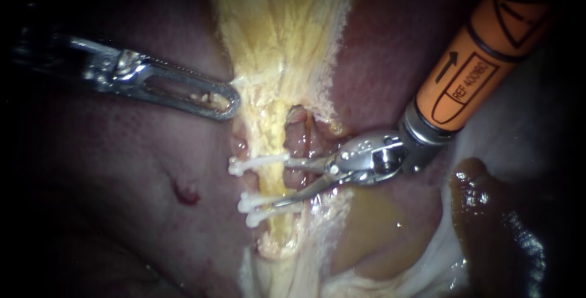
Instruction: Go to the cutting position left tube
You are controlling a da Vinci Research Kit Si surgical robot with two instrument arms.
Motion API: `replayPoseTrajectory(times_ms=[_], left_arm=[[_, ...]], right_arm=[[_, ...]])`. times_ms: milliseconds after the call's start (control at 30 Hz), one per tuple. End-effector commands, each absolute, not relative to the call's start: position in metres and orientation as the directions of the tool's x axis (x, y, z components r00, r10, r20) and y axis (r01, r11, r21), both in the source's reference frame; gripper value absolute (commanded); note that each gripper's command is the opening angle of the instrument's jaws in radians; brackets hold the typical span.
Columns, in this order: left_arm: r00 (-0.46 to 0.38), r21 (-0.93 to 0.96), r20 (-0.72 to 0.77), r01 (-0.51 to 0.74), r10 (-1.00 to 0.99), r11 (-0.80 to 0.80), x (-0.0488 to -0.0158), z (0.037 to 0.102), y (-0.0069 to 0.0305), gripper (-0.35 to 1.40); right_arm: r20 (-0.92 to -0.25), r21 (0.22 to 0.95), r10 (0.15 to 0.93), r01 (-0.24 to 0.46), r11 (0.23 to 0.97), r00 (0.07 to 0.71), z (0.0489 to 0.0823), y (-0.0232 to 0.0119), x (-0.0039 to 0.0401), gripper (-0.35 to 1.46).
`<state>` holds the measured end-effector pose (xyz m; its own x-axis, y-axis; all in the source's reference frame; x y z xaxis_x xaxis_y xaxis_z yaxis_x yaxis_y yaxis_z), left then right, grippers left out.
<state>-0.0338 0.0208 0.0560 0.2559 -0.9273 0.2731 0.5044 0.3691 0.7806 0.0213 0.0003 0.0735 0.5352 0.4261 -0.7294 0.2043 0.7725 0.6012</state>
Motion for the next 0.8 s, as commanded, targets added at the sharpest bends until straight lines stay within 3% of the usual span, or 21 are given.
replayPoseTrajectory(times_ms=[33,367,800], left_arm=[[0.256,0.781,0.273,0.504,-0.927,0.369,-0.0338,0.056,0.0208,-0.35],[0.256,0.781,0.273,0.505,-0.927,0.369,-0.0339,0.056,0.0209,-0.35],[0.257,0.782,0.271,0.503,-0.928,0.368,-0.0343,0.0561,0.0209,-0.35]], right_arm=[[-0.732,0.602,0.427,0.211,0.77,0.531,0.0733,0.0002,0.0214,1.45],[-0.746,0.612,0.435,0.261,0.747,0.504,0.0721,-0.0006,0.0229,1.44],[-0.76,0.609,0.453,0.268,0.747,0.465,0.0729,-0.0003,0.0264,1.44]])
